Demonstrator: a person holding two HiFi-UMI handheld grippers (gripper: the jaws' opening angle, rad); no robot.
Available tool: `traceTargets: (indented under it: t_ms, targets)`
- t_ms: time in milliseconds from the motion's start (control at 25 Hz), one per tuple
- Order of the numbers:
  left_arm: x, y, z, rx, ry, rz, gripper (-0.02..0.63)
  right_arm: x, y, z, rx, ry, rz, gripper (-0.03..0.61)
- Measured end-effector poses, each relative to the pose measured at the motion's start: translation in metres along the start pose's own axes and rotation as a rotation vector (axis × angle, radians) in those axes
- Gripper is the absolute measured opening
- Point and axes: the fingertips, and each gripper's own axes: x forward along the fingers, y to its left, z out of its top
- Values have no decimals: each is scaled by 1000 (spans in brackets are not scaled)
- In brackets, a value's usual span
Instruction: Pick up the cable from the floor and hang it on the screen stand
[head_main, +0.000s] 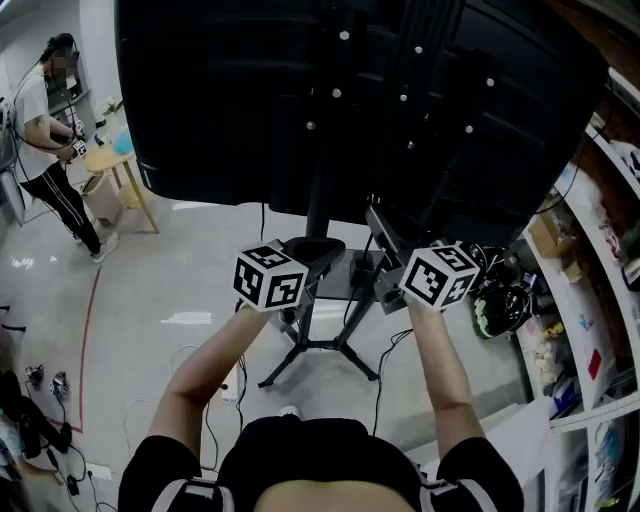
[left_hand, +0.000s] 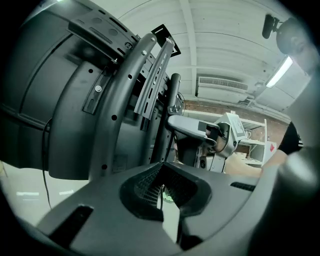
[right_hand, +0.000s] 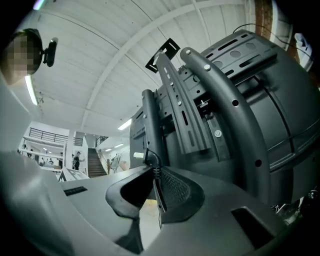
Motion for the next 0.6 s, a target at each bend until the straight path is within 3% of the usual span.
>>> traceTargets:
  t_ms: [440, 600]
  targets:
    - [23, 9, 44, 22, -36, -64, 6, 24, -16, 42, 9, -46, 13, 63]
    - [27, 14, 63, -34, -61, -59, 6, 34, -16, 66, 7, -45, 54, 63]
